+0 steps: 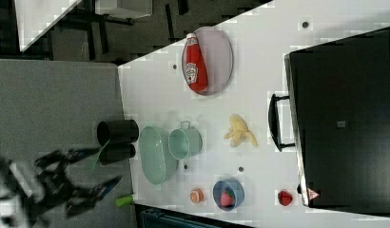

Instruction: Pick Banana and place it in mug.

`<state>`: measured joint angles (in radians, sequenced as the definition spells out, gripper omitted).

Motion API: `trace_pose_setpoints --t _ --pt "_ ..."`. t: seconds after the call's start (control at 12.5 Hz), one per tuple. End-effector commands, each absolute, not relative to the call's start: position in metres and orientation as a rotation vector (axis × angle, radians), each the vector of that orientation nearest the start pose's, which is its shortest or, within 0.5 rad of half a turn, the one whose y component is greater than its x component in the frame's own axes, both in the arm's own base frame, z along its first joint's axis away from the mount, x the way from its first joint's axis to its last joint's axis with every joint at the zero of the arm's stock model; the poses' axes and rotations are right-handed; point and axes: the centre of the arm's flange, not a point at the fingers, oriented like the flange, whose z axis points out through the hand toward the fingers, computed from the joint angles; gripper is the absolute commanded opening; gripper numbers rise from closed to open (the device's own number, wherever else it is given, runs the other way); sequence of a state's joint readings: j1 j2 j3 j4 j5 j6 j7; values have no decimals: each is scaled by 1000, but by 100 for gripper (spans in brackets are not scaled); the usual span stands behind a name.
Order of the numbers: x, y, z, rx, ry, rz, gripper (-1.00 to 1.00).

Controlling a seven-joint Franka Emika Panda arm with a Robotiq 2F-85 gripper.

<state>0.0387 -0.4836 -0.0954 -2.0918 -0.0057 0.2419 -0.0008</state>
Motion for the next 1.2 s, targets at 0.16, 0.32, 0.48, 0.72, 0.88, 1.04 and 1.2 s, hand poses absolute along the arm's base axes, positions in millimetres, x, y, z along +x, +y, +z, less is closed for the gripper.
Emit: trace_pose_setpoints --t 0.16,0.32,0.48,0.72,0.88,1.04,1.2 --pt "450 -23 439 -3015 884 114 100" --pt "460 -23 393 -3049 763 100 100" --pt "469 -23 349 -3089 593 99 100" --pt "479 -24 285 -3137 279 145 100" --pt "480 -24 240 -3147 115 200 100" --pt "479 -25 200 -3151 61 230 100" --pt "477 -25 171 -3155 59 231 100"
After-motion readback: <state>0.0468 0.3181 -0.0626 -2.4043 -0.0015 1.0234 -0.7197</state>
